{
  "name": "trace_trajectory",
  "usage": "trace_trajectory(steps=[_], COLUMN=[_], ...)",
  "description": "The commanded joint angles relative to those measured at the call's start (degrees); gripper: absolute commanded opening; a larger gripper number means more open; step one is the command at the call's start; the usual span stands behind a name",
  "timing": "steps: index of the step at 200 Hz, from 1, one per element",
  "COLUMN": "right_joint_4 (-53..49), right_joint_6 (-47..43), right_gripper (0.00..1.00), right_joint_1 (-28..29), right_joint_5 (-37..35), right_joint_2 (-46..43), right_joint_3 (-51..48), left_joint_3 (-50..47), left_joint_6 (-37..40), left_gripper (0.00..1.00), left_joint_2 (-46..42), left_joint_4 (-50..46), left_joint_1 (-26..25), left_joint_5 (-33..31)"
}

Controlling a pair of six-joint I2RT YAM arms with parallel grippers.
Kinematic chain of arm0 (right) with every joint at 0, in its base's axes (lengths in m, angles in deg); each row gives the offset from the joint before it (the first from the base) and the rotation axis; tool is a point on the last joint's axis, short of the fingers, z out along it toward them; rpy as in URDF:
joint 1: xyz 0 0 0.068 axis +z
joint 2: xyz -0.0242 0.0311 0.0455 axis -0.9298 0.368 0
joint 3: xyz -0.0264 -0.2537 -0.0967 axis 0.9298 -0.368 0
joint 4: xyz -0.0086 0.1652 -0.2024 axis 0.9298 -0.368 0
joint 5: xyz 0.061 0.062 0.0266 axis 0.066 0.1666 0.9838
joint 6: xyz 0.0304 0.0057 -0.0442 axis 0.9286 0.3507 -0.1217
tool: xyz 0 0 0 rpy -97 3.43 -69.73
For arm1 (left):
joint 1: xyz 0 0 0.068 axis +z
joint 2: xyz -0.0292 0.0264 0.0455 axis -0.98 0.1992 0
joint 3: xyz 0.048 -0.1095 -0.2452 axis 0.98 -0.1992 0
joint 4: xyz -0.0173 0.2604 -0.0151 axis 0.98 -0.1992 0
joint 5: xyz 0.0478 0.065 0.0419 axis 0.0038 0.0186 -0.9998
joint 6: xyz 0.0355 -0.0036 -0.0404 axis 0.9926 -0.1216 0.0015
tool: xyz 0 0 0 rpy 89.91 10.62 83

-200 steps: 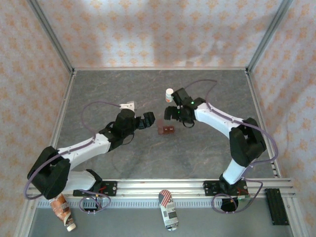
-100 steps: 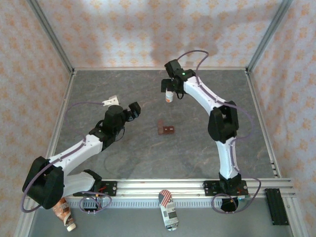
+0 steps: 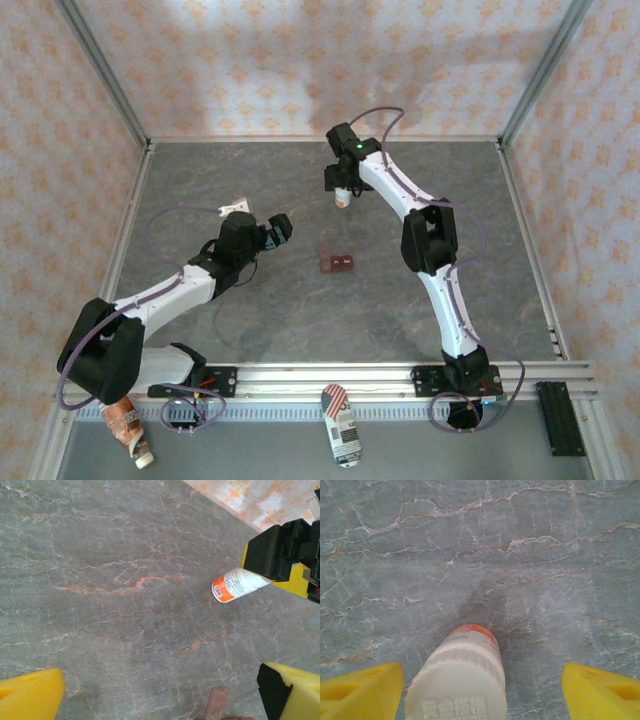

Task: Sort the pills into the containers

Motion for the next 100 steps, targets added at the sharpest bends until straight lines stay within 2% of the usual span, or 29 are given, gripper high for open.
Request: trace_trajectory(steps=[1, 74, 100], right_joint_4=[-1.6, -0.5, -0.3], right_joint_6=[-0.5, -0.6, -0.7], right_gripper=[0.78, 0.62, 0.62], right_joint_1=[-0.1, -0.1, -0.2], right_joint_5=[0.3, 2.3, 2.4], right_joint_2=[0.6, 1.3, 1.3], right_joint_3=[0.6, -0.7, -1.2], left_joint_3=[1.7, 1.2, 1.3], left_joint_6=[-1.3, -1.9, -2.1], left_gripper=[1.00, 1.00, 1.00], left_joint_2=[0.6, 0.6, 1.0], left_joint_4=[1.3, 1.5, 1.8], left_joint_1=[0.5, 0.5, 0.7], left_joint_5=[1.5, 2.3, 3.0])
